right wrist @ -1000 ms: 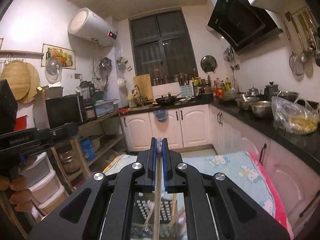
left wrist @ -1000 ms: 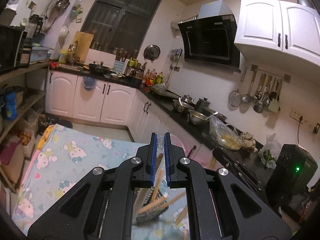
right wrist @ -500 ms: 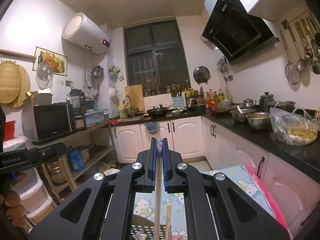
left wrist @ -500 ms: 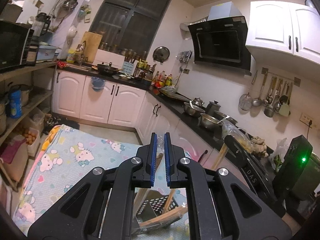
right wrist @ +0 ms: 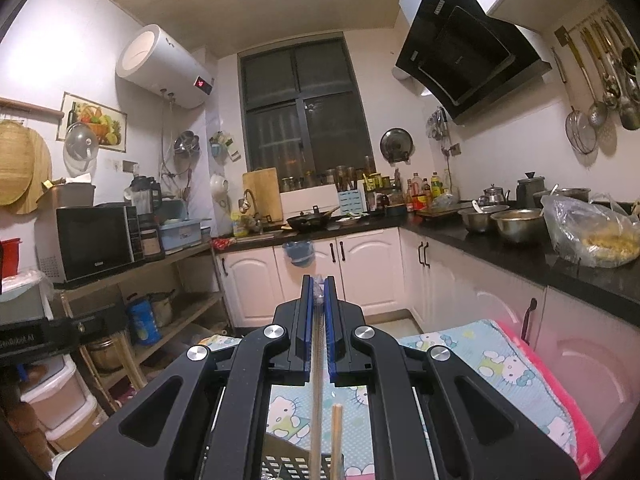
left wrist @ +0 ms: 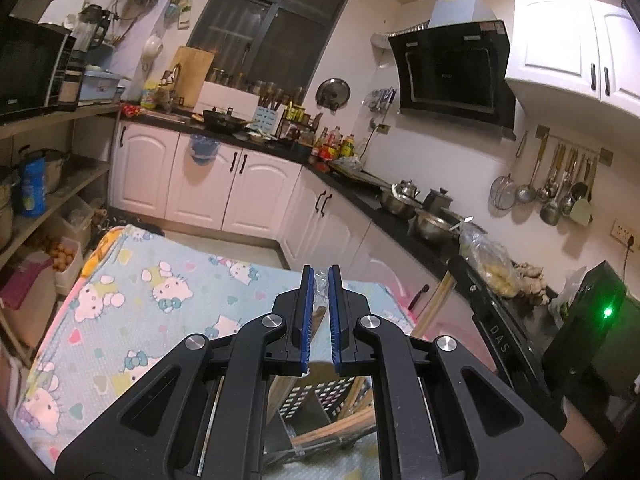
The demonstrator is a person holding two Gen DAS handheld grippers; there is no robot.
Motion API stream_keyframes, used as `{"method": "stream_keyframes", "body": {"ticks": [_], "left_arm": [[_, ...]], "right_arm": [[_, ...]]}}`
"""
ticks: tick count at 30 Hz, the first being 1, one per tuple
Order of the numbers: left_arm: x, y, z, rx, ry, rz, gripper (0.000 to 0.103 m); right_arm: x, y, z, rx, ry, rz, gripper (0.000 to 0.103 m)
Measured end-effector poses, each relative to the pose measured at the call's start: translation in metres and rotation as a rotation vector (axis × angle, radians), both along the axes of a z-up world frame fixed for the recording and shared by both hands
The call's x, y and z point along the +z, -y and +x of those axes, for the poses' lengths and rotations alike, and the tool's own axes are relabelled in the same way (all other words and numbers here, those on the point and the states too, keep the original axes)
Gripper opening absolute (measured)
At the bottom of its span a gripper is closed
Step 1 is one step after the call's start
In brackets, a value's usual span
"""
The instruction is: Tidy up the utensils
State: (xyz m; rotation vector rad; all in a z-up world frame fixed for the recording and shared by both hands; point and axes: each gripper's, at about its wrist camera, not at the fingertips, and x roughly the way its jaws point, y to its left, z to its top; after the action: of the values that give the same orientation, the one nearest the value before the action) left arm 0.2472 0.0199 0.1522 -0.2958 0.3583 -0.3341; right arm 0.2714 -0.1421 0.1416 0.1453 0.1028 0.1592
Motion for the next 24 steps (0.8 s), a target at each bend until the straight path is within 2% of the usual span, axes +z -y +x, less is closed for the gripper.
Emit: {"method": "stream_keyframes", "body": {"ticks": [13, 24], "left_arm": [[-0.042, -0.003, 0.003, -0.013, -0.082, -0.007, 0.003], [-0.051, -0.008, -0.009, -0.008, -0.101, 0.002, 0.003]], "right_arm": [[-0.038, -0.005, -0.003, 0.01, -0.088, -0.006, 0.006], [-0.052, 0.003, -0.031, -0.009, -0.147, -0.012, 0.006]]}}
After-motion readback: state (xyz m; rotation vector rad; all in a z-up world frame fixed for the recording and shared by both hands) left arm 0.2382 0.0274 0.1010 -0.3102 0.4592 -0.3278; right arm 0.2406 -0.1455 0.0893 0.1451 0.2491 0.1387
